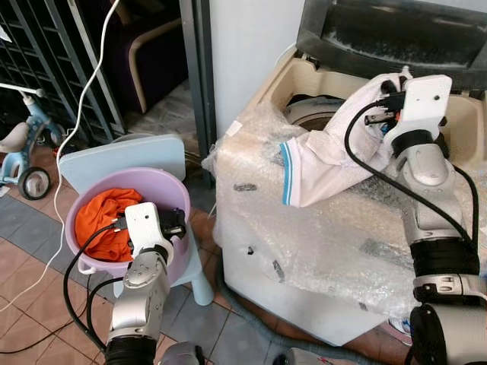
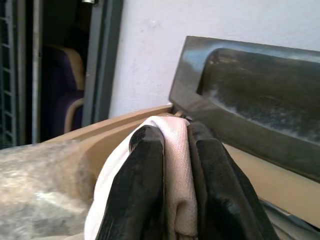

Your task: Clothes washing

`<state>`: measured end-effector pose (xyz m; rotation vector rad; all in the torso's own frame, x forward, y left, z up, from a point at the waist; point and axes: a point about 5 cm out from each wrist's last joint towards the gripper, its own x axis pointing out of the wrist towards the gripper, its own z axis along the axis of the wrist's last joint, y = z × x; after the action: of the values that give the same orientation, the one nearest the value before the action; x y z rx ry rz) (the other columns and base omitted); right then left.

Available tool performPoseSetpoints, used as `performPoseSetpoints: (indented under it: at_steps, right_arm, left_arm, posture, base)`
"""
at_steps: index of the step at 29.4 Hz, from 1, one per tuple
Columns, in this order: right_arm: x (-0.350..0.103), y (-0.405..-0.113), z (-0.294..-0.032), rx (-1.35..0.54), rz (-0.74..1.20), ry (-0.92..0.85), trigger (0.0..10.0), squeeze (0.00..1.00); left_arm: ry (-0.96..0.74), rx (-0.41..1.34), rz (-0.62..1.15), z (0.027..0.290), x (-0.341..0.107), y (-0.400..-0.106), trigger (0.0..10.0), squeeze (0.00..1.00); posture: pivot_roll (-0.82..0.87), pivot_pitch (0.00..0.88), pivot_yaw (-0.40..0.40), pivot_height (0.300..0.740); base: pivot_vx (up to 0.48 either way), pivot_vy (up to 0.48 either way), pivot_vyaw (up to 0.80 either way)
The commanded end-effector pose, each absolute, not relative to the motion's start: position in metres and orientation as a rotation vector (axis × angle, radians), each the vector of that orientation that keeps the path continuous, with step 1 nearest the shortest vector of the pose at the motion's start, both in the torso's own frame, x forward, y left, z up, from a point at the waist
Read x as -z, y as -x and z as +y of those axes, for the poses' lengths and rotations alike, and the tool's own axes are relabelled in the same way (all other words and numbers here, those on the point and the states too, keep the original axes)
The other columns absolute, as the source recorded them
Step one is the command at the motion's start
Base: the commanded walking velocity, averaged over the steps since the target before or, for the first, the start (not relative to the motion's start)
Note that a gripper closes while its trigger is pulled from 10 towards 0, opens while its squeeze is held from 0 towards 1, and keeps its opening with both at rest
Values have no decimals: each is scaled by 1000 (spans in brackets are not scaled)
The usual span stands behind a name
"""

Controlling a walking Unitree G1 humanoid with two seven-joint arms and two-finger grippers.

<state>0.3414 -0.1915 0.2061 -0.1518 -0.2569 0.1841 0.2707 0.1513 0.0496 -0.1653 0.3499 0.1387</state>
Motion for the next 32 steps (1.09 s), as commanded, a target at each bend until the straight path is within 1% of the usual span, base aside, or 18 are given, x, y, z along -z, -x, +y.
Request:
performPoseSetpoints:
  at_steps: [1,4,7,8,9,11,13,15,16,21,22,23,25,28,29,30,31,32]
  right_arm:
    - [-206,-331,-168,-347,-228,116,10000,1000]
    - [-206,-329,-166,-348,-241,94,10000,1000]
    - [-206,-321,-158,-514,-231,92,10000,1000]
    - [-204,-313,-153,-656,-193,70,10000,1000]
    - [-197,-306,-151,-769,-144,127,10000,1000]
    - [-195,-304,-151,-799,-125,157,10000,1000]
    - [-176,-297,-156,-885,0,308,10000,1000]
    - [-170,-296,-159,-901,47,354,10000,1000]
    - [-158,-298,-168,-891,117,468,10000,1000]
    - [-151,-317,-190,-706,182,562,10000,1000]
    - [-163,-329,-198,-559,123,556,10000,969]
    - [-163,-329,-198,-559,123,556,10000,969]
    - [-183,-341,-201,-360,-13,475,10000,961]
    - [-191,-342,-200,-270,-101,434,10000,957]
    - [-192,-336,-190,-260,-160,365,10000,443]
    - [-192,-336,-190,-260,-160,365,10000,443]
    - [-193,-330,-179,-294,-198,298,10000,63]
    - [-193,-330,-179,-294,-198,298,10000,63]
  left_arm:
    - [166,-143,346,150,-52,-275,10000,0]
    - [168,-143,343,149,-53,-277,10000,0]
    - [168,-139,343,148,-53,-276,10000,0]
    - [167,-141,345,149,-53,-275,10000,0]
    - [165,-140,346,149,-53,-276,10000,0]
    - [165,-140,346,149,-53,-276,10000,0]
    - [163,-138,346,149,-53,-277,10000,0]
    - [163,-137,345,149,-53,-277,10000,0]
    - [162,-136,342,148,-54,-278,10000,0]
    - [165,-133,341,147,-54,-279,10000,0]
    - [165,-135,342,147,-54,-279,10000,0]
    - [165,-135,342,147,-54,-279,10000,0]
    - [163,-139,340,148,-54,-279,10000,0]
    - [161,-148,338,150,-54,-280,10000,0]
    - [163,-154,334,151,-54,-280,10000,0]
    - [163,-154,334,151,-54,-280,10000,0]
    - [163,-154,332,151,-55,-279,10000,0]
    - [163,-154,332,151,-55,-279,10000,0]
  posture:
    - [-38,14,27,740]
    - [-36,15,27,740]
    - [-31,13,30,740]
    - [-31,13,30,740]
    - [-28,8,30,740]
    - [-28,8,30,740]
    - [-26,3,28,740]
    - [-26,3,28,740]
    - [-24,0,26,740]
    - [-22,0,26,740]
    - [-21,0,26,740]
    - [-21,0,26,740]
    - [-18,0,24,740]
    - [-16,0,23,740]
    - [-13,0,23,740]
    - [-13,0,23,740]
    - [-12,0,24,740]
    - [-12,0,24,740]
  base:
    - [0,0,0]
    - [0,0,0]
    - [0,0,0]
    - [0,0,0]
    - [0,0,0]
    - [0,0,0]
    - [0,0,0]
    - [0,0,0]
    - [0,0,0]
    - [0,0,0]
    - [0,0,0]
    - [0,0,0]
    - [0,0,0]
    - [0,0,0]
    - [0,0,0]
    - [0,0,0]
    - [0,0,0]
    - [0,0,0]
